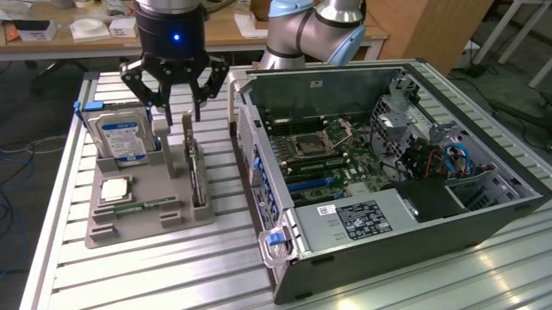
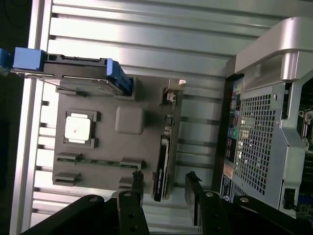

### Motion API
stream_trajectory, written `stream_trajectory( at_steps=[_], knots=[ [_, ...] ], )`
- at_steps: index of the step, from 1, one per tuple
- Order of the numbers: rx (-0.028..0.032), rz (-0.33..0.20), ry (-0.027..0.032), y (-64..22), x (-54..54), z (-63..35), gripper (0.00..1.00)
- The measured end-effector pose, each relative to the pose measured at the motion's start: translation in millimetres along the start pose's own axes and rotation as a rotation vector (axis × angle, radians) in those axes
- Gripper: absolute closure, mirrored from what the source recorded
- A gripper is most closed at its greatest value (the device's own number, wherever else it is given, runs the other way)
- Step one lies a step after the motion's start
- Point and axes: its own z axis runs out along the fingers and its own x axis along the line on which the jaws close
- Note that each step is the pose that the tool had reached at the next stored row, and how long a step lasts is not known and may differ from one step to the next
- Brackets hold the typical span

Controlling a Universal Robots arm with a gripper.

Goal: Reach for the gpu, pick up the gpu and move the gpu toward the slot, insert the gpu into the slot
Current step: 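Pick up the gpu and move the gpu toward the slot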

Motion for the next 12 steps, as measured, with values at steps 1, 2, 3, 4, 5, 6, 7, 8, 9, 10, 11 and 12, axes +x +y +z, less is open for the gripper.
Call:
stream_trajectory(
  at_steps=[1, 2, 3, 4, 5, 6, 7, 8, 9, 10, 11, 12],
  knots=[
    [0.0000, 0.000, -0.0002, -1.0, 0.1, 1.7, 0.53],
    [0.0000, 0.000, -0.0003, -2.0, 0.1, 3.2, 0.53],
    [0.0001, 0.000, -0.0004, -3.0, 0.2, 4.7, 0.53],
    [0.0001, 0.000, -0.0004, -4.3, 0.3, 6.4, 0.53],
    [0.0002, 0.000, -0.0002, -5.8, 0.4, 8.0, 0.53],
    [0.0002, 0.000, -0.0004, -7.8, 0.6, 9.9, 0.53],
    [0.0001, 0.000, -0.0005, -9.7, 0.7, 11.6, 0.53],
    [0.0001, 0.000, -0.0006, -11.8, 0.9, 13.3, 0.53],
    [0.0001, 0.000, -0.0011, -13.7, 1.0, 14.9, 0.53],
    [0.0002, 0.000, -0.0019, -15.4, 1.2, 16.4, 0.53],
    [0.0001, 0.003, -0.0036, -16.4, 1.1, 18.0, 0.53],
    [0.0000, 0.010, -0.0048, -16.9, 1.2, 19.4, 0.53]
  ],
)
